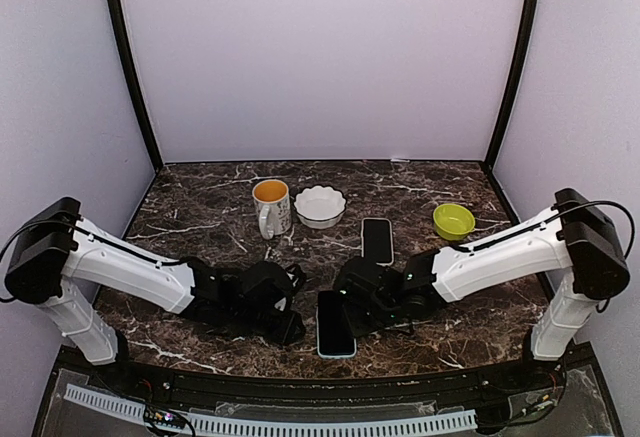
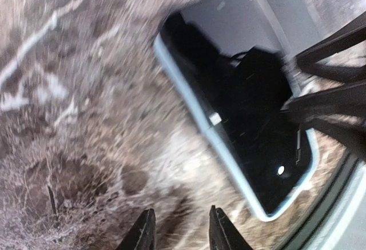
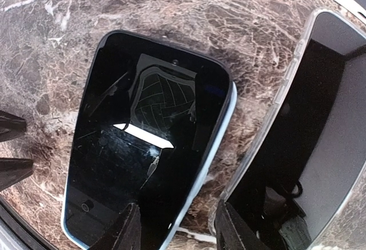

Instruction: Put the phone into the phone case

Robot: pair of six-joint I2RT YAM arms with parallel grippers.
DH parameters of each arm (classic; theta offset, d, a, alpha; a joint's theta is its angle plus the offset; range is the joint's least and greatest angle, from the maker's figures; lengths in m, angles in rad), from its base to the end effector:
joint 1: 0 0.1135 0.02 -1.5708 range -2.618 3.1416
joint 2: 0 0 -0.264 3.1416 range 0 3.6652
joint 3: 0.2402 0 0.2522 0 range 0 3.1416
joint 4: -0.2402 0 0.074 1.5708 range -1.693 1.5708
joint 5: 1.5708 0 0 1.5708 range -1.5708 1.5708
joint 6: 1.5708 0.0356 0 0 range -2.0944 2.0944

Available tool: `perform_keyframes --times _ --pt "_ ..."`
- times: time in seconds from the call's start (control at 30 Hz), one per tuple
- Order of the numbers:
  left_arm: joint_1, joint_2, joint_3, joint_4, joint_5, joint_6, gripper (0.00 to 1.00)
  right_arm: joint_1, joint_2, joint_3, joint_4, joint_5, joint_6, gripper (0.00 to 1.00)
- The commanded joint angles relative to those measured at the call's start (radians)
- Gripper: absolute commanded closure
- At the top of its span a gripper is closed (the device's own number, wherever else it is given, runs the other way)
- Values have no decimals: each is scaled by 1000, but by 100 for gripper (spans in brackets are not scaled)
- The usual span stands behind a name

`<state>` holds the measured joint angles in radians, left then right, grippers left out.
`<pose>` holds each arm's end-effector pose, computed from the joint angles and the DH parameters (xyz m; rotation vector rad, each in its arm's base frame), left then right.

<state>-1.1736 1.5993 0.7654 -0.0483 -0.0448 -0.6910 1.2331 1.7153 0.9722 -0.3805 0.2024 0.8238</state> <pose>0.1199 -0.2817 0.1517 0.6023 2.5350 -0.7154 0.1148 0.3053 0.1550 -0.4902 2.6705 0.3864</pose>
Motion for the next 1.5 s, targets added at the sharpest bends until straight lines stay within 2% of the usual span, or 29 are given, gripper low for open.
perform_keyframes --times 0.0,0.17,0.33,0.5,0.73,0.93,1.0,1.1,1.23,1.3,1.47 --pt "-2 26 -3 -16 5 31 66 12 52 6 36 -48 5 54" --pt "-20 127 51 -47 27 70 69 -3 78 61 59 -30 -56 52" --pt "-40 159 70 -47 42 92 70 -20 108 113 68 -51 -100 52" --pt "-45 139 54 -22 76 96 70 -27 92 100 31 -28 -103 51" --pt "-78 158 97 -8 94 154 71 -51 -25 -14 -2 12 -79 49" --pt "-80 85 80 6 59 150 71 -46 -103 -6 -97 59 -72 47" --pt "-80 45 73 -7 -1 152 71 -20 -107 15 -134 87 -59 45" --pt "-76 -11 63 -65 -64 151 70 32 -87 49 -184 117 -17 38" --pt "-36 -96 49 -160 -125 109 66 96 -32 87 -234 121 91 12" --pt "-1 -130 32 -186 -132 78 62 123 2 108 -256 124 133 4" --pt "56 -198 -21 -180 -149 38 52 147 95 162 -285 114 177 1"
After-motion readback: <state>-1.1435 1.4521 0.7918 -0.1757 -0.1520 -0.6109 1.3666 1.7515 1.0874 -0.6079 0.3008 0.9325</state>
